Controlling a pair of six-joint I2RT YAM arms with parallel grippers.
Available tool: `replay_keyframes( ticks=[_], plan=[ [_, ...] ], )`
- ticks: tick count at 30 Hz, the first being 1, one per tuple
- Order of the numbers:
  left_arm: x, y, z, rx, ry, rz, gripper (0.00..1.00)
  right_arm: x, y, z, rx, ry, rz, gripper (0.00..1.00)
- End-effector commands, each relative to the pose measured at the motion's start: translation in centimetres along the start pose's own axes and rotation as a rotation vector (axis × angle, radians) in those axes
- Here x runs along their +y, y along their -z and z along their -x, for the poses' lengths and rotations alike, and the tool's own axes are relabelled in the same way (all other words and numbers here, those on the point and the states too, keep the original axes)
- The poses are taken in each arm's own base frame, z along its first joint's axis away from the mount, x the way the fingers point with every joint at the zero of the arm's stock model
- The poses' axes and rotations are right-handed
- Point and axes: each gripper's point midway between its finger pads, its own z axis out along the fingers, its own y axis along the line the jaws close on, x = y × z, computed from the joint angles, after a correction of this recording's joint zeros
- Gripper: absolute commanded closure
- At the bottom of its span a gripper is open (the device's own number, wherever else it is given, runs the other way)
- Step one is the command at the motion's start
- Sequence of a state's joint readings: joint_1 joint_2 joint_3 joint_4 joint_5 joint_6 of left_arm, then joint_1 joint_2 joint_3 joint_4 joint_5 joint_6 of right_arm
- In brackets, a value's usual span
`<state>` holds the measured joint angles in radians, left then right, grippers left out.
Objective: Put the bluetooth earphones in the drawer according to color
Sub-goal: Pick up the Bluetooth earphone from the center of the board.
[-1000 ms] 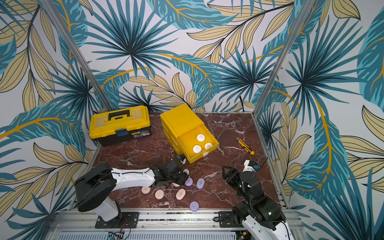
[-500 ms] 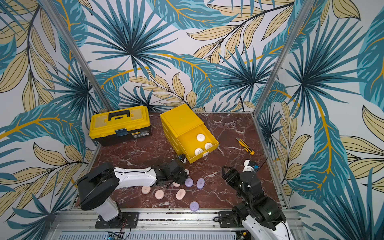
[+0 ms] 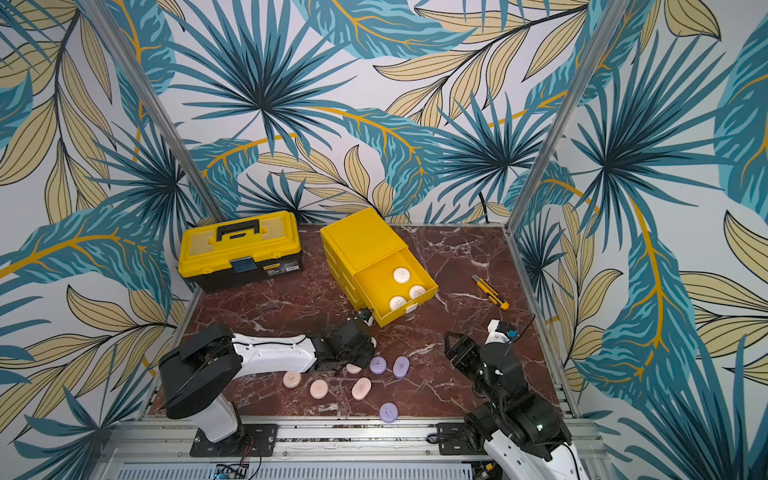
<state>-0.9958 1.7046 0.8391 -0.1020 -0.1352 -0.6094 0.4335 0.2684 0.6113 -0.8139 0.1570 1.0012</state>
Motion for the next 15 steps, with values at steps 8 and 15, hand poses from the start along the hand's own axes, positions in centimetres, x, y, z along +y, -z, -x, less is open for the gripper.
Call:
replay_keyframes(
  ticks=[8, 15],
  plan=[
    [-0.8, 3.2, 1.6, -0.049, -0.039, -0.010, 0.65, -0.2, 0.3, 0.3, -0.014, 0.013, -0.007, 0.21],
    [-0.9, 8.5, 3.1, -0.096, -0.104, -0.020, 0.66, -0.2, 0.4, 0.3, -0.016, 0.011, -0.006, 0.21]
  ],
)
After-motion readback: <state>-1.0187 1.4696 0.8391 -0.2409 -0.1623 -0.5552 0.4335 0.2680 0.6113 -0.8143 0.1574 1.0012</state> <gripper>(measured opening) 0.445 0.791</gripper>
